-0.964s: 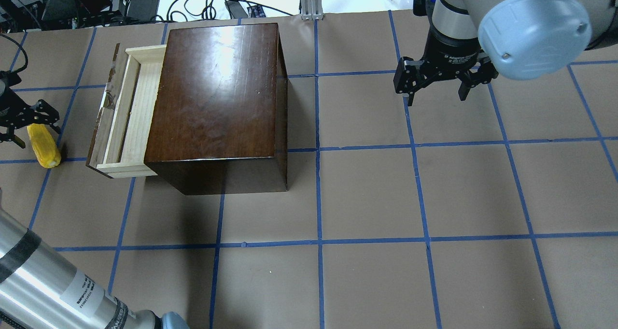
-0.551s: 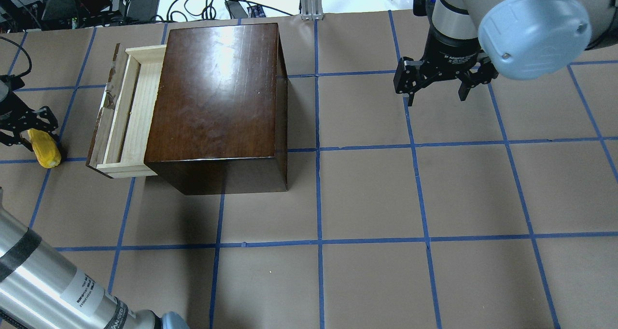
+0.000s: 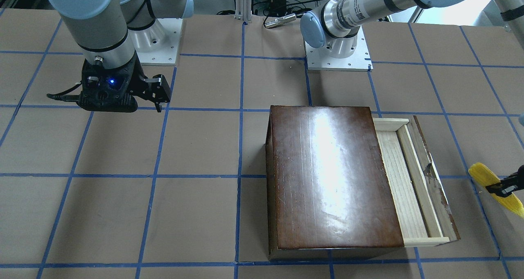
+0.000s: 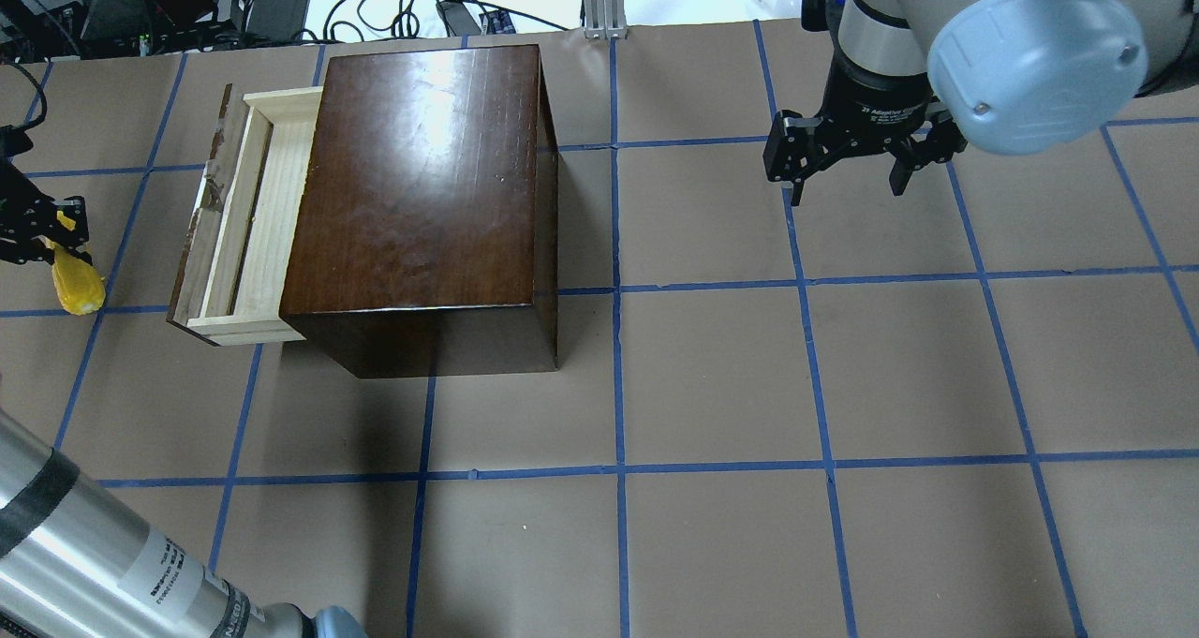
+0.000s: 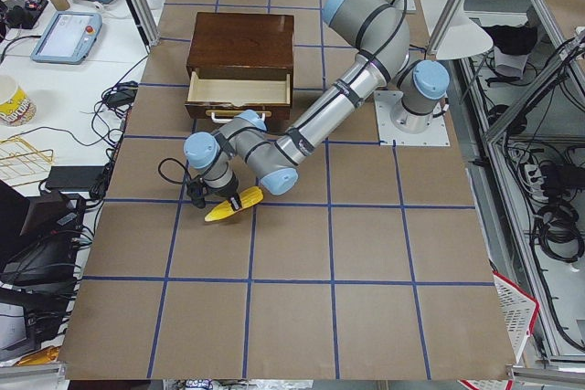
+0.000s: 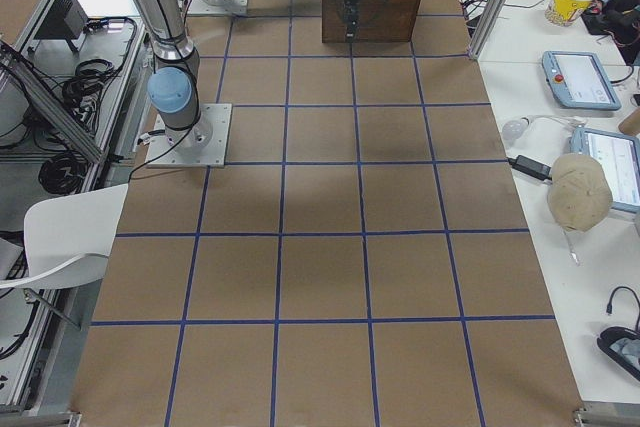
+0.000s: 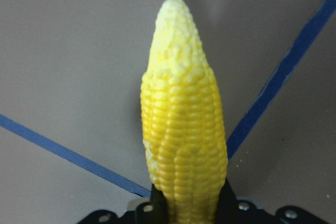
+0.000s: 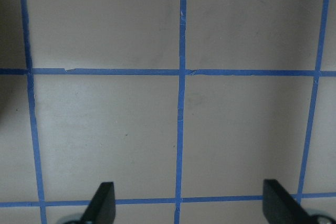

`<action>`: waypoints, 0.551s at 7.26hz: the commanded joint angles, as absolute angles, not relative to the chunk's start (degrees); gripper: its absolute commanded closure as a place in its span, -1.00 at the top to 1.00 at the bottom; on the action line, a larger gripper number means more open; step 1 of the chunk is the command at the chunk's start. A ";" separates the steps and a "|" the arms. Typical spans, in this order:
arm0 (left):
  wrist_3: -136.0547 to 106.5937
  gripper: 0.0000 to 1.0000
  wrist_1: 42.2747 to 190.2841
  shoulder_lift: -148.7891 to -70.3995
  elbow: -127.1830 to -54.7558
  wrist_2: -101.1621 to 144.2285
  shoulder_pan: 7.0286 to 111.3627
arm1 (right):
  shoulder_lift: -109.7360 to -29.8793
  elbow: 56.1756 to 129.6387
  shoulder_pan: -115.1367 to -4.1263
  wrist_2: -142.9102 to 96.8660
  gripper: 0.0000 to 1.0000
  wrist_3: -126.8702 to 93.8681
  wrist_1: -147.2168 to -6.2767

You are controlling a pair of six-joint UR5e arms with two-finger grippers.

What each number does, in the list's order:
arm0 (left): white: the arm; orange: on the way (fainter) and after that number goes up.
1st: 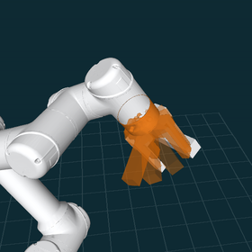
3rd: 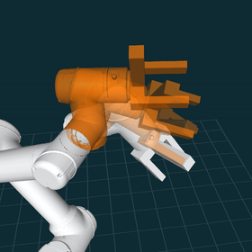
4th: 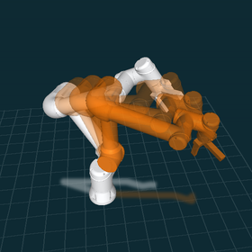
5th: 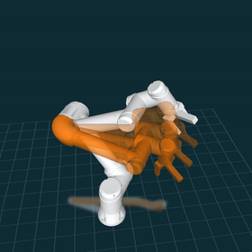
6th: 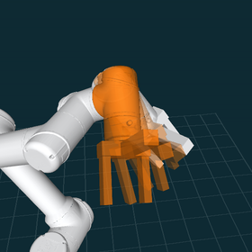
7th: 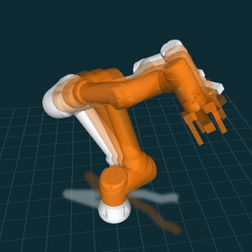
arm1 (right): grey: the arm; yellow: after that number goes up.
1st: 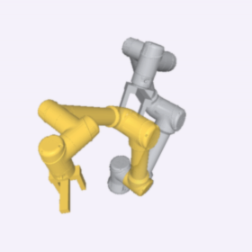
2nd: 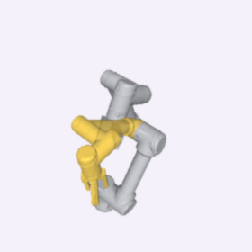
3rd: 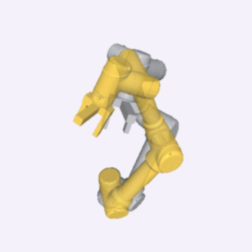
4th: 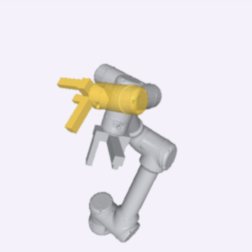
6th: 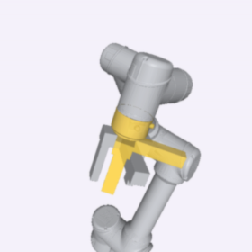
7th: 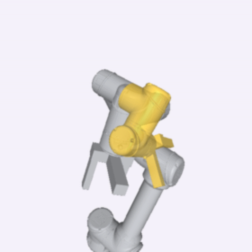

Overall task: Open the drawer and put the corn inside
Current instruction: 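Lift the corn and carry it over the open drawer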

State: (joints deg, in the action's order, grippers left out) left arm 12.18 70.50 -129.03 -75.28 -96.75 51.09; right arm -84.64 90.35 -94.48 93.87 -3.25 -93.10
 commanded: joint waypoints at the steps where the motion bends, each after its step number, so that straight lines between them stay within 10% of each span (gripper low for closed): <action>1: 15.71 -0.99 71.45 -125.18 -74.97 -94.94 52.46 | -84.64 90.35 -94.48 93.87 1.00 -3.25 -93.08; 4: 18.02 -0.99 80.19 -118.24 -71.65 -94.40 58.17 | -84.64 90.35 -94.48 93.87 1.00 -3.25 -93.08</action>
State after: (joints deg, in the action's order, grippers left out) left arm 17.44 75.18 -121.10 -73.50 -94.63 55.92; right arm -84.64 90.35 -94.48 93.87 -3.25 -93.11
